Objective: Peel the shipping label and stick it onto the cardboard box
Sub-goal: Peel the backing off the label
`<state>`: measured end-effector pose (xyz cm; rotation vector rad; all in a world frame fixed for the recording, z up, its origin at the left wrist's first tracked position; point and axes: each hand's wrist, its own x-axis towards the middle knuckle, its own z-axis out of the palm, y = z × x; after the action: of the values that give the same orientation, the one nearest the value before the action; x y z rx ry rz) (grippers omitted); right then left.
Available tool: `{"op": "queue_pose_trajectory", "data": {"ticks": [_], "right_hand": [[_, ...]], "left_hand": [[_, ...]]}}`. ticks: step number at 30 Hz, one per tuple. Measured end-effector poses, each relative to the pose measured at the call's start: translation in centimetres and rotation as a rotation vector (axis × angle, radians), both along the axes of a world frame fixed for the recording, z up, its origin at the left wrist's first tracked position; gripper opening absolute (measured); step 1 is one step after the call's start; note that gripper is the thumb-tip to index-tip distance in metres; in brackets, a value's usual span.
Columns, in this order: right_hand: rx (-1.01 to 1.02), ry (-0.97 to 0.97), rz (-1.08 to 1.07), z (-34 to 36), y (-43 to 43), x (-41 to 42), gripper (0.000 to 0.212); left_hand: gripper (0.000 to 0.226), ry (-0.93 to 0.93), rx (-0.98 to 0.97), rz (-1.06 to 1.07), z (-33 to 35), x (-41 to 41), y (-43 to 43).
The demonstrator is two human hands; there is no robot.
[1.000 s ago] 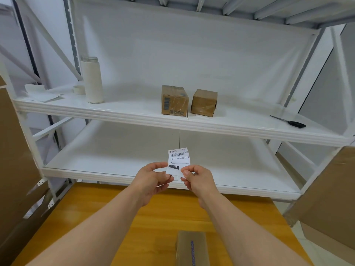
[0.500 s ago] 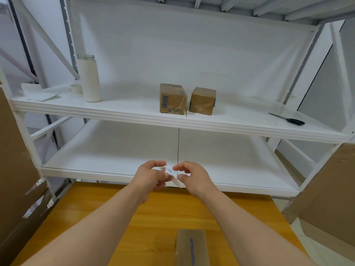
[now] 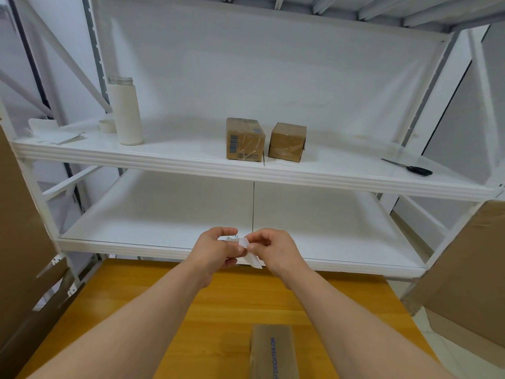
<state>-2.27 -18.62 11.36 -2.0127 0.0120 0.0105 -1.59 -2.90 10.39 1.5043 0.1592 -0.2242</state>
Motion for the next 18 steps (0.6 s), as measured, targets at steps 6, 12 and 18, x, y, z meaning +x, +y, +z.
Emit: {"op": "queue_pose_trajectory", "data": {"ticks": [6,12,18], "right_hand": [[0.034,0.040,-0.047,-0.1,0.2,0.3,0.010],[0.092,0.079,-0.058,0.2,0.6,0.5,0.009],[0.118,0.063,-0.095,0.2,1.3,0.9,0.007]], "left_hand": [[0.040,0.002,0.007,-0.016,0.0,0.2,0.0],[0.032,0.022,0.015,-0.016,0.3,0.3,0.0],[0.024,0.041,-0.039,-0.013,0.5,0.6,-0.3]]}}
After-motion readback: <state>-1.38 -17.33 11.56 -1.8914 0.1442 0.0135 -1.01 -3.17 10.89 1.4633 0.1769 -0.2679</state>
